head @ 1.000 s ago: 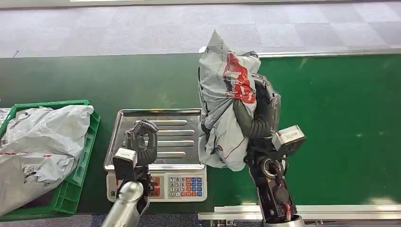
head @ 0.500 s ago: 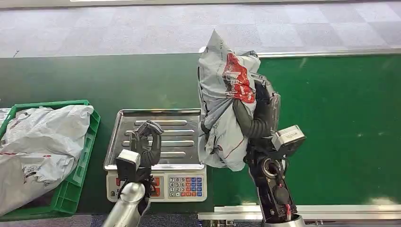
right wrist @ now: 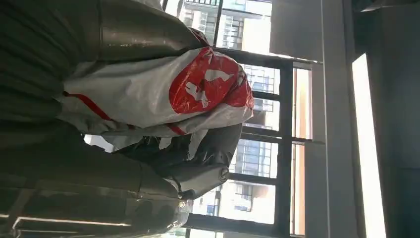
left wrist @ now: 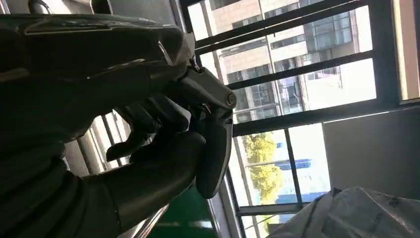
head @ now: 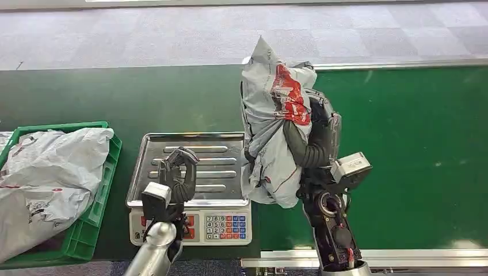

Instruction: Moved the parcel from conveyor to table for the left to box.

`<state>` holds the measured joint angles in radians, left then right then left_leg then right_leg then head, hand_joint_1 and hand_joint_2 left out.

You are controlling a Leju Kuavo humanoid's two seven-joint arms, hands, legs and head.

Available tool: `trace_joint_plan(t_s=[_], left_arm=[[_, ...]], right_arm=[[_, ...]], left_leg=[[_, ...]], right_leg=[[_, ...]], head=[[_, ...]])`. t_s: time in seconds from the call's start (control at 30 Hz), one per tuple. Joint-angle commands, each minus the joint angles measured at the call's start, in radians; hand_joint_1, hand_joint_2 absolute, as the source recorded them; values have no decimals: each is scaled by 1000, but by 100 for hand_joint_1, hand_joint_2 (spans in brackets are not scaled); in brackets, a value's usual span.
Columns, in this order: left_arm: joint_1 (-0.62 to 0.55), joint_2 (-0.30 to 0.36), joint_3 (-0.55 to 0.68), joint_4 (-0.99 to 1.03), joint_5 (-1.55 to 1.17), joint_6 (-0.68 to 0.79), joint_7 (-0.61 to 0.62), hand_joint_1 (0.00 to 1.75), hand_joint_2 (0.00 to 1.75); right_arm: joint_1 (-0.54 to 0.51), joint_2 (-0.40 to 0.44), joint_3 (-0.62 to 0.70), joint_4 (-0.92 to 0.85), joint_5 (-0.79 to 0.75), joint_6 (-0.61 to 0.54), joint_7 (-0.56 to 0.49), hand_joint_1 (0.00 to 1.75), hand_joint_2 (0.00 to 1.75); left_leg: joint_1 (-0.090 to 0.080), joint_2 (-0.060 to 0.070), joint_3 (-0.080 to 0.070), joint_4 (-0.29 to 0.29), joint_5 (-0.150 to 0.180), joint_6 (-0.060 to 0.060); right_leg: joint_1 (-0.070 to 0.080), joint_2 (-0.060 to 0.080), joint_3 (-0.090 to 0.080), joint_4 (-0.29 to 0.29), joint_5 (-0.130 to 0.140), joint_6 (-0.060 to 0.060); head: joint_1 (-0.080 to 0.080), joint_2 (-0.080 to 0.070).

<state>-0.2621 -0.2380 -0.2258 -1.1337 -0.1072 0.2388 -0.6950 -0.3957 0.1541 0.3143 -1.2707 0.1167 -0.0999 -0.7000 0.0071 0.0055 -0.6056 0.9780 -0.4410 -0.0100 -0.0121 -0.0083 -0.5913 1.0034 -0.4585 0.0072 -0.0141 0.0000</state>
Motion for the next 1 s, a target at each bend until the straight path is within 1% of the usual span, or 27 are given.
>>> trace_joint_plan(t_s=[0.03, 0.07, 0.1, 0.13, 0.17, 0.2, 0.23, 0.27, 0.33, 0.37, 0.4, 0.43, 0.47, 0.6, 0.63, 0.67, 0.73, 0.77, 0.83, 0.87, 1.0], left_arm=[[115, -19, 394, -259, 210, 156, -3, 0, 175], [120, -19, 424, -261, 215, 126, -3, 0, 175], [118, -27, 435, -254, 213, 98, -3, 0, 175], [108, -46, 437, -231, 201, 48, -3, 0, 175], [98, -48, 404, -210, 174, 34, -3, 0, 175], [85, -48, 344, -186, 140, 46, -3, 0, 175], [67, -45, 272, -150, 124, 50, -3, 0, 175], [41, -45, 176, -102, 107, 65, -3, 0, 175], [7, -57, 58, -41, 79, 106, -3, 0, 175], [0, -58, 26, -30, 74, 120, -3, 0, 175], [-5, -59, 11, -22, 76, 127, -3, 0, 175], [-11, -56, 7, -17, 88, 132, -3, 0, 175], [-12, -50, 10, -22, 100, 135, -3, 0, 175], [-12, -27, 28, -27, 120, 118, -3, 0, 175], [-12, -27, 28, -27, 120, 118, -3, 0, 175], [-12, -27, 28, -27, 120, 118, -3, 0, 175], [-12, -27, 28, -27, 120, 118, -3, 0, 175], [-12, -27, 28, -27, 120, 118, -3, 0, 175], [-12, -27, 28, -27, 120, 118, -3, 0, 175], [-12, -27, 28, -27, 120, 118, -3, 0, 175], [-8, -28, 34, -33, 114, 124, -3, 0, 175]], right_arm=[[87, -38, -327, -269, -170, -149, 2, 175, 175], [85, -32, -332, -244, -165, -111, 2, 175, 175], [79, -19, -331, -222, -152, -93, 2, 175, 175], [66, -1, -315, -172, -132, -41, 2, 175, 175], [53, 6, -291, -127, -112, -17, 2, 175, 175], [32, 12, -257, -69, -83, 11, 2, 175, 175], [11, 16, -219, -19, -46, 29, 2, 175, 175], [-12, 29, -181, 37, -15, 34, 2, 175, 175], [-45, 37, -119, 123, 15, 40, 12, 175, 175], [-58, 35, -98, 156, 27, 29, 12, 175, 175], [-63, 36, -93, 170, 24, 26, 9, 175, 175], [-66, 34, -95, 184, 12, 18, 2, 175, 175], [-66, 30, -95, 187, 1, 18, 2, 175, 175], [-63, 22, -97, 181, -11, 19, 2, 175, 175], [-63, 22, -97, 181, -11, 19, 2, 175, 175], [-63, 22, -97, 181, -11, 19, 2, 175, 175], [-63, 22, -97, 181, -11, 19, 2, 175, 175], [-63, 22, -97, 181, -11, 19, 2, 175, 175], [-63, 22, -97, 181, -11, 19, 2, 175, 175], [-63, 22, -97, 181, -11, 19, 2, 175, 175], [-61, 21, -95, 174, -13, 20, 2, 175, 175]], left_leg=[[1, -2, 0, 1, -1, 0], [1, -2, 2, 1, -2, 0], [1, -1, 1, 1, -1, 0], [1, -1, 5, -1, -3, 0], [0, 0, 6, -1, -3, 0], [1, 3, 2, 0, -2, 0], [1, 3, 4, 0, -3, 0], [0, 2, 3, 0, -2, 0], [1, 0, 5, -1, -1, 0], [0, -1, 2, 0, -1, 0], [0, -1, 4, 0, -1, 0], [0, 1, 4, -1, -1, 0], [1, 1, 6, -1, -2, 0], [0, 1, 5, -1, -1, 0], [0, 1, 5, -1, -1, 0], [1, 1, 7, -1, -2, 0], [0, 1, 4, -1, -1, 0], [1, 1, 6, -1, -2, 0], [0, 1, 3, -1, -1, 0], [0, 1, 5, -1, -1, 0], [0, 1, 4, -1, -1, 0]], right_leg=[[1, -1, 1, 0, -1, 0], [1, -1, 3, -1, -2, 0], [1, 0, 2, -1, -1, 0], [1, 0, 6, -2, -2, 0], [0, 1, 6, -2, -2, 0], [1, 3, 2, -1, -1, 0], [1, 3, 4, -1, -1, 0], [0, 2, 2, -1, -1, 0], [0, 1, 4, -1, 0, 0], [0, 0, 2, 0, 0, 0], [0, 0, 4, -1, 0, 0], [0, 2, 3, -1, 0, 0], [1, 2, 6, -3, 0, -1], [0, 2, 5, -2, 0, -1], [0, 2, 4, -1, 0, -1], [1, 3, 7, -3, -1, -1], [0, 1, 3, -1, 0, 0], [1, 2, 6, -2, -1, -1], [0, 2, 3, -1, 0, 0], [0, 2, 5, -2, 0, -1], [0, 2, 3, -1, 0, -1]], head=[[0, 0], [0, 0], [0, 0], [0, 0], [1, 0], [0, 0], [0, 0], [0, 0], [0, 0], [0, 0], [0, 0], [0, 0], [0, 0], [0, 0], [0, 0], [0, 0], [0, 0], [0, 0], [0, 0], [0, 0], [0, 0]])
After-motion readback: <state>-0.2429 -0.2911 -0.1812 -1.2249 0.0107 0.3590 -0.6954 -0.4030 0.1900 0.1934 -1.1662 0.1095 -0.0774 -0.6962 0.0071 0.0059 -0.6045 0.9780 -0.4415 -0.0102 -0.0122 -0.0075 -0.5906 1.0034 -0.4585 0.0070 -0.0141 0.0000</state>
